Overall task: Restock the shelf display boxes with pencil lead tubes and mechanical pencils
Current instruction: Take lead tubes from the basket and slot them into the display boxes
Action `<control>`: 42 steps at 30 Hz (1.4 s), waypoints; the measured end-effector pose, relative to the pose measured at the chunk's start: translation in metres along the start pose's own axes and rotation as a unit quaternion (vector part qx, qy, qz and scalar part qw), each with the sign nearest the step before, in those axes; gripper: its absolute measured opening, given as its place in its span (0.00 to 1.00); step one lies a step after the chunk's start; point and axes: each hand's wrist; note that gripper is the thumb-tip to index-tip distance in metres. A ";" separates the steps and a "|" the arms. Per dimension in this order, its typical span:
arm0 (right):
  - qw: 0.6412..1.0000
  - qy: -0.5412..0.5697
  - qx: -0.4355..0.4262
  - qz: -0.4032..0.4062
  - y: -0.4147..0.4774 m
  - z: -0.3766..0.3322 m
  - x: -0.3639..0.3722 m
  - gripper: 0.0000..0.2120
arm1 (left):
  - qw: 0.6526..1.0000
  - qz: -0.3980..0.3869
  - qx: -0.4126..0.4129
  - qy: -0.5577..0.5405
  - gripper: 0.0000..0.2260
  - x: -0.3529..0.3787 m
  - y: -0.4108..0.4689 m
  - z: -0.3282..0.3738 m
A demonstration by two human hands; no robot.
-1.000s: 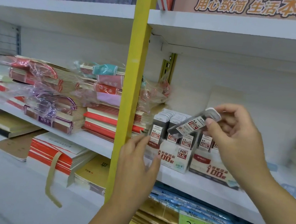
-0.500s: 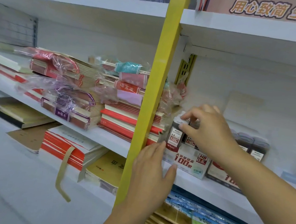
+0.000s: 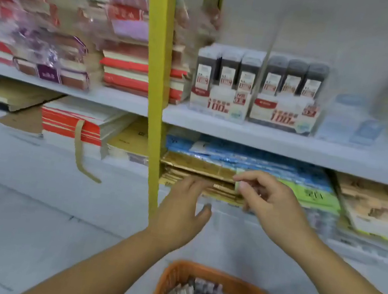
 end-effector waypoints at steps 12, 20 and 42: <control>0.851 -0.180 0.438 -0.226 -0.193 0.286 0.076 0.10 | 0.883 -0.342 -0.321 0.021 0.18 0.168 -0.165 -0.099; 0.828 -0.336 0.343 -0.289 -0.232 0.325 0.100 0.35 | 0.889 -0.315 -0.330 0.043 0.21 0.213 -0.193 -0.119; 0.854 -0.153 0.469 -0.166 -0.205 0.327 0.084 0.11 | 0.873 -0.290 -0.391 0.031 0.24 0.269 -0.163 -0.134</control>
Point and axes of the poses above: each hand's wrist, its own y-axis towards the middle knuckle, its own x-axis out of the palm, z = x × y, and after that the axes turned 7 degrees about z, right-handed
